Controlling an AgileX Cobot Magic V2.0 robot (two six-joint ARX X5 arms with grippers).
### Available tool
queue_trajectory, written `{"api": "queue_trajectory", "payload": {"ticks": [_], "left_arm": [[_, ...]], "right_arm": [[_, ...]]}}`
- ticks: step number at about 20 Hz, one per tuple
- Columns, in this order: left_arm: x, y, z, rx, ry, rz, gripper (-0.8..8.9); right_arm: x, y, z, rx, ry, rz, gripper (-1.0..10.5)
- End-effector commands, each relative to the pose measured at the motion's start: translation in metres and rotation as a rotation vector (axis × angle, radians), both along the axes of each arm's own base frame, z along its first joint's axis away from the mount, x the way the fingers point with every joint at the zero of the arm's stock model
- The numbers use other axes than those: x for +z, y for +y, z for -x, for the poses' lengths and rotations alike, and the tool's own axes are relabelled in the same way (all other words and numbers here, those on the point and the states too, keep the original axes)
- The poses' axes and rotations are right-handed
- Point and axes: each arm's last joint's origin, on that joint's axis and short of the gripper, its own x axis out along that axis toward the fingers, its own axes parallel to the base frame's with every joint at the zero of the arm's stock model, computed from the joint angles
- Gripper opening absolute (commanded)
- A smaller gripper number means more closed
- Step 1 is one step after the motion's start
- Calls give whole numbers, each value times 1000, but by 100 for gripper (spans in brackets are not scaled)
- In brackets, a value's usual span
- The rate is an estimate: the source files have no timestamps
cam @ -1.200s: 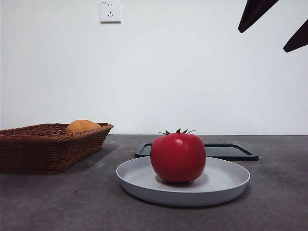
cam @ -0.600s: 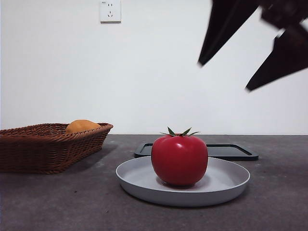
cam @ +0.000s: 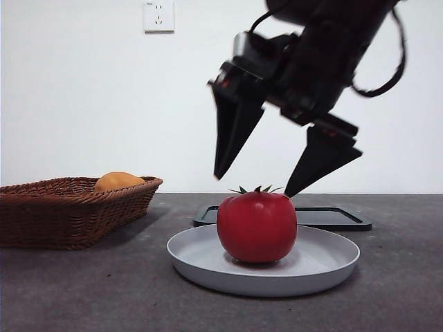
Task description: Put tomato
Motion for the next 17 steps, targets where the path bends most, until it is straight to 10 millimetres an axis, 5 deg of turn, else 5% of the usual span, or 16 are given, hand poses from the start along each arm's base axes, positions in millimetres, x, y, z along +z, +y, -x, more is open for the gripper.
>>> {"api": "queue_trajectory", "payload": {"ticks": [1, 8, 12, 17], "left_arm": [[2, -1, 0, -12, -9, 5, 687], [2, -1, 0, -12, -9, 4, 687], [2, -1, 0, -12, -9, 4, 687], [2, -1, 0, -12, -9, 4, 687]], "right_arm": [[-8, 13, -7, 34, -19, 35, 644], [-35, 21, -13, 37, 24, 118, 642], [-36, 19, -12, 18, 55, 130, 404], [-35, 17, -14, 12, 56, 129, 350]]}}
